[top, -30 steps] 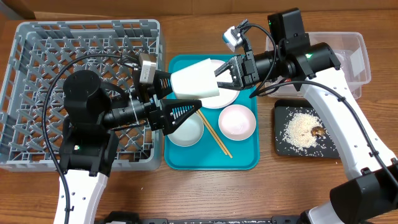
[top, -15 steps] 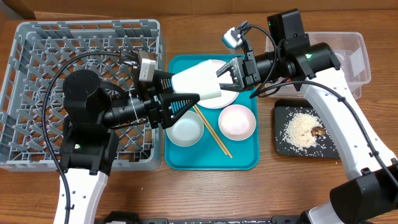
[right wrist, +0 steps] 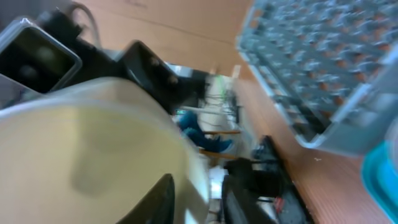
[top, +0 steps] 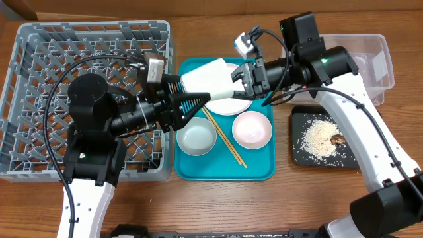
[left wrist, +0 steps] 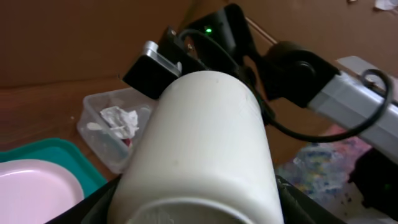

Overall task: Sort waste into correct bins and load items into the dishwasher
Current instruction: 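Place the white cup upside down in the dish rack with the left gripper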

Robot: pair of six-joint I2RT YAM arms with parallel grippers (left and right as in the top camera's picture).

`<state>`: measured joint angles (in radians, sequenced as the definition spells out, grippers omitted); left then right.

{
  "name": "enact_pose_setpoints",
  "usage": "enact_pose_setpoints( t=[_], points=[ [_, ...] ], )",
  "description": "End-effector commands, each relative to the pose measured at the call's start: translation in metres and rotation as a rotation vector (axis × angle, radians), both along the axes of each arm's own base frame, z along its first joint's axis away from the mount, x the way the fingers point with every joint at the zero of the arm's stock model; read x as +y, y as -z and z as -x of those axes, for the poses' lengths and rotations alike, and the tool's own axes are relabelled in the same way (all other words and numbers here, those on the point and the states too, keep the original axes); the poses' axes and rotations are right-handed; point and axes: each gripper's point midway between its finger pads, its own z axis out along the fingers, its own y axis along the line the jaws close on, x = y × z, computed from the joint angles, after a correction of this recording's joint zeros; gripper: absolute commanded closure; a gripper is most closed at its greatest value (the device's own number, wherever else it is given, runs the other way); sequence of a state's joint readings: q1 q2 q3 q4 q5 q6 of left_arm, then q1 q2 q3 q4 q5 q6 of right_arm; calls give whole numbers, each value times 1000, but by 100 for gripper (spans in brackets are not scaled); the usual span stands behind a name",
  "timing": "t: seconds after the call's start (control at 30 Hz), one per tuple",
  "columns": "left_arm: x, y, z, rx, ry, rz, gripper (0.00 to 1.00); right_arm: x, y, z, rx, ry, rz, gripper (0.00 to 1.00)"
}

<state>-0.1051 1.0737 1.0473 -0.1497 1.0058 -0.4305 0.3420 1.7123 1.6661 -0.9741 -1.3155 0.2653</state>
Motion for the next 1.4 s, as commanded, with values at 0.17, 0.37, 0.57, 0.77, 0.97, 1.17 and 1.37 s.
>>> enact_pose_setpoints(
  t=[0.17,0.37,0.57,0.77,0.97,1.17,1.37],
  points=[
    [41,30,-45,10,-361,-180,55,-60,87,-56,-55,387,578,61],
    [84,67,-53,126,-592,-374,64,-129,113,-66,-4,546,846,61],
    [159,75,-31,293,-862,-589,65,-203,103,-63,0,675,1051,61],
    [225,86,6,489,-1067,-704,67,-262,85,-54,49,816,1149,61],
    [247,122,18,646,-1099,-741,68,-283,87,-47,108,855,1161,62],
    [251,161,8,780,-1045,-796,68,-282,87,-47,108,853,1159,62],
    [255,205,-6,921,-984,-855,70,-282,87,-45,115,848,1162,62]
  ],
)
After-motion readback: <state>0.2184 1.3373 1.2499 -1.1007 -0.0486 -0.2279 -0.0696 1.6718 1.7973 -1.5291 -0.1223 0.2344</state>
